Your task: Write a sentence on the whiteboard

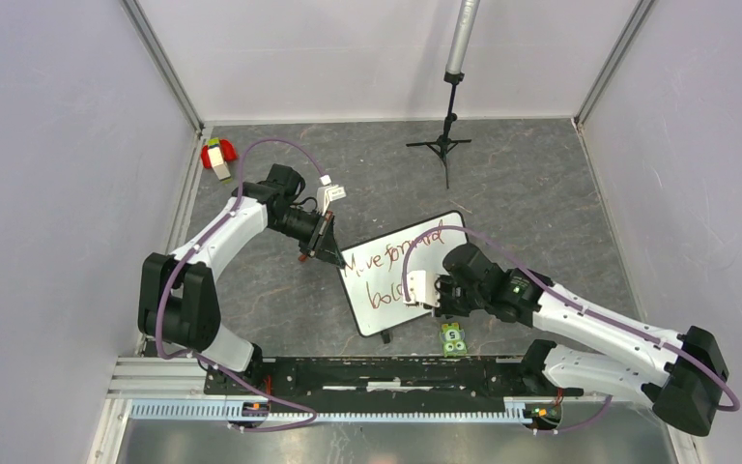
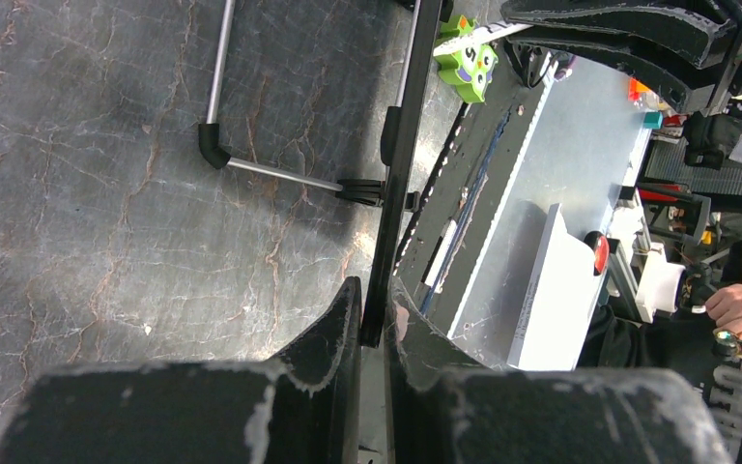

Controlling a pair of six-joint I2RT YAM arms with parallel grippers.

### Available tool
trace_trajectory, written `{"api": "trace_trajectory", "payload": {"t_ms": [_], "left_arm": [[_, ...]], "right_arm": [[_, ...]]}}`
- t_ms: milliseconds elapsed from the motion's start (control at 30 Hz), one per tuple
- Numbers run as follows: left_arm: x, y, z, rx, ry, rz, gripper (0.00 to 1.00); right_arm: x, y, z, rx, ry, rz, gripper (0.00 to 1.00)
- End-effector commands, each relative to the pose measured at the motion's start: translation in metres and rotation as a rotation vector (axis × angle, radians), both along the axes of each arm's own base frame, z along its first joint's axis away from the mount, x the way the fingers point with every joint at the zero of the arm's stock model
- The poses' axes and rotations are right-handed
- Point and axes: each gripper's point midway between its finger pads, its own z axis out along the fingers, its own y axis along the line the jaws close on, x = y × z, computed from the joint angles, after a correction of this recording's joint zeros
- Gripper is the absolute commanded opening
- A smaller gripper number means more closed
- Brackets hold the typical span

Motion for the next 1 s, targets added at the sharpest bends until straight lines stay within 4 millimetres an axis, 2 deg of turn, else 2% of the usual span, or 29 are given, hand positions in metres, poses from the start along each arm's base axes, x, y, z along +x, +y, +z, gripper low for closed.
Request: {"api": "trace_trajectory", "payload": {"t_ms": [0, 133, 267, 433, 733, 900, 967], "left_arm": [[0.012, 0.0, -0.003, 0.016, -0.088, -0.032, 0.02], [0.012, 0.0, -0.003, 0.014, -0.086, -0.032, 0.02], [0.013, -0.001, -0.002, 0.011, -0.086, -0.033, 0.02], [0.013, -0.001, -0.002, 0.009, -0.085, -0.034, 0.02], [0.014, 0.0, -0.003, 0.017, -0.087, -0.032, 0.02], [0.014, 0.0, -0.004, 0.02, -0.086, -0.031, 0.02], [0.014, 0.0, -0.004, 0.02, -0.086, -0.032, 0.02]], "right_arm": [[0.009, 0.018, 0.029, 0.094, -0.049, 0.001, 0.0], [0.008, 0.017, 0.047, 0.135, -0.075, -0.001, 0.0], [0.011, 0.006, 0.054, 0.117, -0.106, -0.031, 0.0], [0.018, -0.011, 0.043, 0.031, -0.139, -0.073, 0.0], [0.028, -0.023, 0.026, -0.044, -0.174, -0.113, 0.0], [0.031, -0.031, 0.004, -0.105, -0.183, -0.13, 0.0], [0.032, -0.032, 0.004, -0.108, -0.185, -0.132, 0.0]]}}
